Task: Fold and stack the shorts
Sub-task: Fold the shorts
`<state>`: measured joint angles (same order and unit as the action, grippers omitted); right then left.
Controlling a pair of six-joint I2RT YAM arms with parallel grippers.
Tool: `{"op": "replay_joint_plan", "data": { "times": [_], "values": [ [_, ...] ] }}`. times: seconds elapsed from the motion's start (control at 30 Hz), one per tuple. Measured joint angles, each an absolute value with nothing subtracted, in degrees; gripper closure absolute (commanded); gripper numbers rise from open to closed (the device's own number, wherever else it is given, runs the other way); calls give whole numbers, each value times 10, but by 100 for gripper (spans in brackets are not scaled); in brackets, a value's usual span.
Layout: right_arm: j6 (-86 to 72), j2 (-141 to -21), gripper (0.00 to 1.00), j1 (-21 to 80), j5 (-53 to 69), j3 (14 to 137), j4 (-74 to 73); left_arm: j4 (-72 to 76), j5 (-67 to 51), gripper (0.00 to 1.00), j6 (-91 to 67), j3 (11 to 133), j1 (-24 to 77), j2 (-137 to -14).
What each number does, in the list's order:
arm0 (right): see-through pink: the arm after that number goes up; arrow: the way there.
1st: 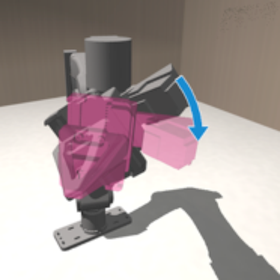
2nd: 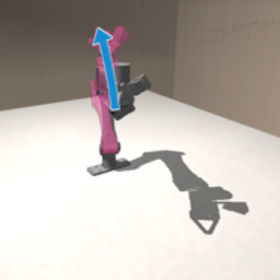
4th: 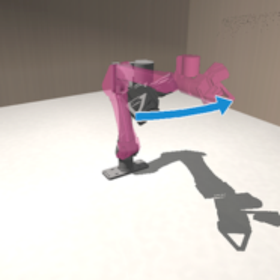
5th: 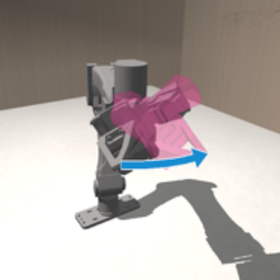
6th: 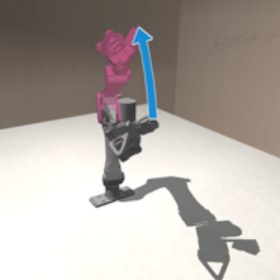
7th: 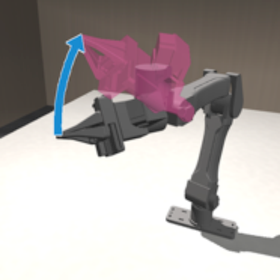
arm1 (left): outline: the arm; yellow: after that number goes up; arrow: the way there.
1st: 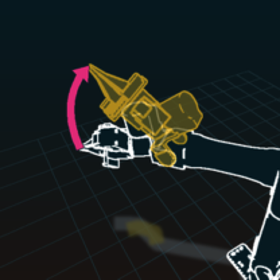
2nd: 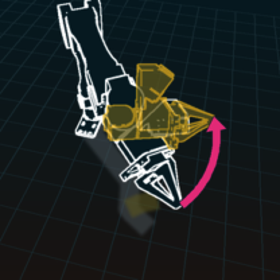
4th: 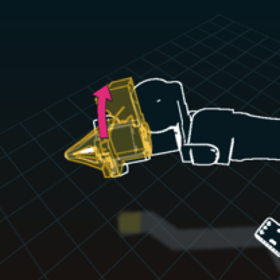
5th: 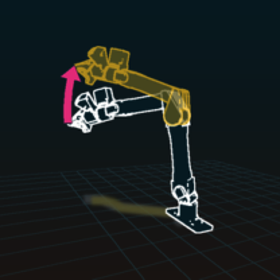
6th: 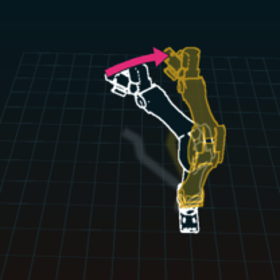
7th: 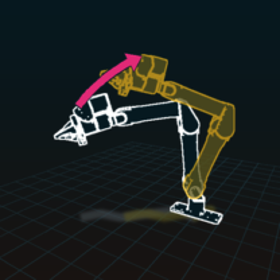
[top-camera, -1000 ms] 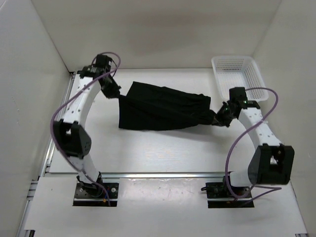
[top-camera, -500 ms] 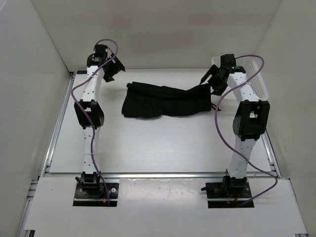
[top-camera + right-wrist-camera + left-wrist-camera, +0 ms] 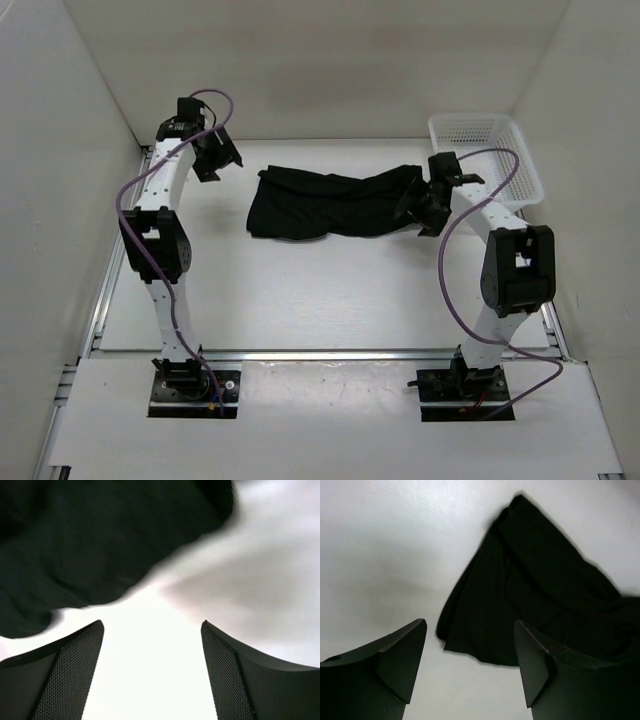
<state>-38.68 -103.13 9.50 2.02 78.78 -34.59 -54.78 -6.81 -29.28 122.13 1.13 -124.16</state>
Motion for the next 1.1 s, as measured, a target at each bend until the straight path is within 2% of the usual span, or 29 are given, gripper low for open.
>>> {"op": "replay_joint_plan", "data": {
  "times": [0.03,0.07,0.1,0.27,0.43,0.53,0.63,0.67,0.7,0.73,0.77,0.8,0.83,0.87,0.93,1.03,1.1],
  "values": [
    [-391,-1024,13,89,30,764,-343,-548,-70,15,-289,1187,15,-1216],
    [-394,-1021,10,82,39,746,-342,-552,-72,2,-287,1159,19,-1198],
    [-397,-1021,5,77,49,733,-339,-554,-74,0,-281,1137,24,-1188],
    [-404,-1032,4,65,83,731,-321,-559,-93,0,-279,1067,57,-1217],
    [-409,-1085,2,64,105,776,-296,-565,-97,0,-277,1046,76,-1277],
    [-410,-1118,4,63,107,802,-279,-572,-98,4,-277,1061,74,-1300],
    [-412,-1140,10,63,107,826,-266,-562,-96,15,-274,1087,72,-1313],
    [-413,-1149,19,63,106,835,-262,-558,-96,21,-272,1096,72,-1321],
    [-413,-1154,23,64,105,840,-258,-561,-96,47,-273,1107,71,-1329],
    [-414,-1159,28,64,102,847,-255,-561,-96,64,-274,1112,70,-1333],
    [-415,-1165,35,65,100,854,-254,-556,-96,80,-274,1116,70,-1338],
    [-415,-1171,51,65,96,859,-253,-554,-96,90,-274,1120,69,-1344],
    [-415,-1176,60,68,91,867,-253,-555,-100,90,-272,1126,69,-1350],
    [-415,-1182,75,71,89,875,-254,-557,-103,90,-271,1133,69,-1354],
    [-414,-1196,87,75,83,894,-257,-563,-101,90,-270,1148,69,-1361],
    [-415,-1230,100,81,80,947,-282,-578,-98,90,-270,1181,66,-1370],
    [-414,-1253,100,84,79,986,-306,-585,-100,90,-270,1204,62,-1370]
  ]
}}
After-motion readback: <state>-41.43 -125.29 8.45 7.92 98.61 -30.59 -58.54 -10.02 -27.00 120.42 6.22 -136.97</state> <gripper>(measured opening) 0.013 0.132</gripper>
